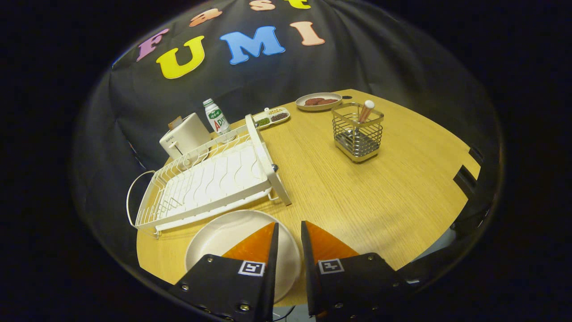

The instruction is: Take the plate from the dish rack, then take the spoon from the basket and place it into the plate.

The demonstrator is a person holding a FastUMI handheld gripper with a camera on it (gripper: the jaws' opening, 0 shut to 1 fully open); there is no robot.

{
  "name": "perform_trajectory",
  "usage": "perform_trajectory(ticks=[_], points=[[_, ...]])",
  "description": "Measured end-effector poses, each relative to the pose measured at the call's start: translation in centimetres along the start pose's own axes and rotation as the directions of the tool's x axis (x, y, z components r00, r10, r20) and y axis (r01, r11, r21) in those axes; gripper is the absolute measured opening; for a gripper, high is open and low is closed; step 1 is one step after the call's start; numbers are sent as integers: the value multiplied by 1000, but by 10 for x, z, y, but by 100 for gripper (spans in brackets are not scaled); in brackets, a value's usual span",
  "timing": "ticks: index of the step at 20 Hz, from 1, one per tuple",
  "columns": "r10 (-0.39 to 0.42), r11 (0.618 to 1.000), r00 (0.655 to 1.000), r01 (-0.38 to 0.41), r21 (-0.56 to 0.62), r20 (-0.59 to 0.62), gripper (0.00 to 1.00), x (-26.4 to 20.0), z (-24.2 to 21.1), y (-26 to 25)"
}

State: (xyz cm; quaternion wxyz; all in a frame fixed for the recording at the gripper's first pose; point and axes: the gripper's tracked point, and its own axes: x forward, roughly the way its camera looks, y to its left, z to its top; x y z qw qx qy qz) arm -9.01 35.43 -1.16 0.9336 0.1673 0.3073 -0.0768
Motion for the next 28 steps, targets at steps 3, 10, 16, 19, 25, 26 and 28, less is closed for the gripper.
perform_trajectory(ticks=[3, 10, 16, 19, 25, 26, 28], points=[[-57, 998, 996, 58, -17, 70, 29, -8, 35, -19], [-231, 964, 951, 252, -83, 206, 29, -10, 117, -74], [-266, 955, 942, 286, -73, 207, 29, 19, 144, -94], [-286, 949, 941, 304, -82, 180, 29, 38, 143, -105], [-277, 945, 945, 300, -128, 172, 15, 41, 146, -110], [-278, 943, 945, 303, -139, 172, 14, 49, 146, -113], [-271, 943, 948, 296, -149, 170, 14, 50, 147, -109]])
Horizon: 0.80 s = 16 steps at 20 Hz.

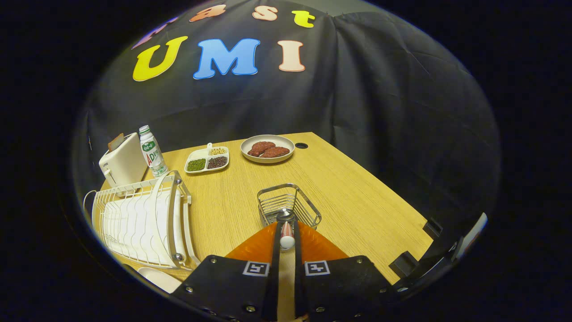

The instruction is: Take the plate from the dish rack, then take the spoon from the basket and place it into the plate.

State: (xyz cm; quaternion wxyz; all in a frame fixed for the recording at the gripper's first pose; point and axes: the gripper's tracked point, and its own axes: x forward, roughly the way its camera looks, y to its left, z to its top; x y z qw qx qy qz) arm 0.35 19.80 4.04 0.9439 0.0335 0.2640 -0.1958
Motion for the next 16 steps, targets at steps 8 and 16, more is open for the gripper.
perform_trajectory(ticks=[8, 16], points=[[-7, 1000, 999, 8, -30, 36, 2, -24, 19, -7], [42, 995, 992, -30, -96, 117, 2, -92, 39, 11]])
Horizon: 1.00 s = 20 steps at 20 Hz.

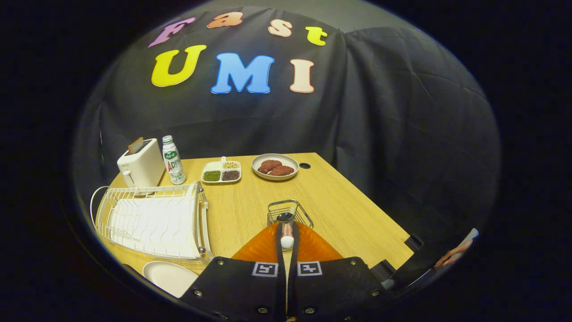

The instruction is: Take the plate from the dish rack, then take the spoon from the basket and place it into the plate.

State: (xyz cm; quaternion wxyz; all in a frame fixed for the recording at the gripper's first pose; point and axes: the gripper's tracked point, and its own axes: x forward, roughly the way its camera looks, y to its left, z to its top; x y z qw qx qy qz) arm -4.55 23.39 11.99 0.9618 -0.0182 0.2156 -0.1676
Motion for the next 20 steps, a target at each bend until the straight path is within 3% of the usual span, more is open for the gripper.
perform_trajectory(ticks=[8, 14, 20], points=[[237, 969, 968, -229, -97, 84, 2, -84, 17, 80], [443, 887, 896, -430, -169, 46, 1, -139, -19, 139], [536, 817, 842, -535, -216, -59, 2, -159, -76, 168]])
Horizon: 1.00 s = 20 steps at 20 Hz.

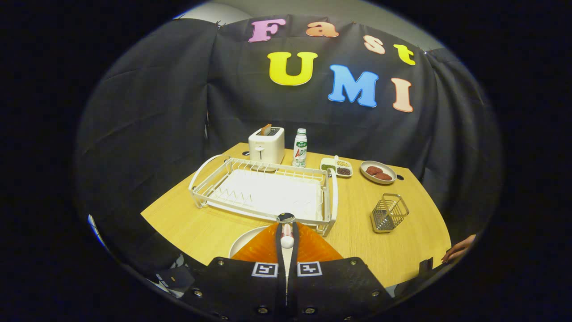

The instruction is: Take the plate from the dish rack, then take the spoon from the basket and place it into the plate.

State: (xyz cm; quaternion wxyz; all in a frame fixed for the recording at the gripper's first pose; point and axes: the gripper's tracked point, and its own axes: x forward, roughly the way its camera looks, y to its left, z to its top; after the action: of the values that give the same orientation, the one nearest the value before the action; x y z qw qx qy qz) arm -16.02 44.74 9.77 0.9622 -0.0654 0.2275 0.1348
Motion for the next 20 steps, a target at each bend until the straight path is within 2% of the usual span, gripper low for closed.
perform_trajectory(ticks=[6, 15, 16, 17, 20], points=[[16, 1000, 997, -14, 22, -70, 2, 19, -34, 9], [15, 1000, 995, -16, -12, -95, 2, 42, -51, 13], [16, 1000, 995, -17, -17, -101, 2, 45, -54, 13], [18, 1000, 994, -20, -20, -111, 10, 46, -57, 14], [30, 999, 993, -33, -27, -116, 13, 45, -61, 17]])
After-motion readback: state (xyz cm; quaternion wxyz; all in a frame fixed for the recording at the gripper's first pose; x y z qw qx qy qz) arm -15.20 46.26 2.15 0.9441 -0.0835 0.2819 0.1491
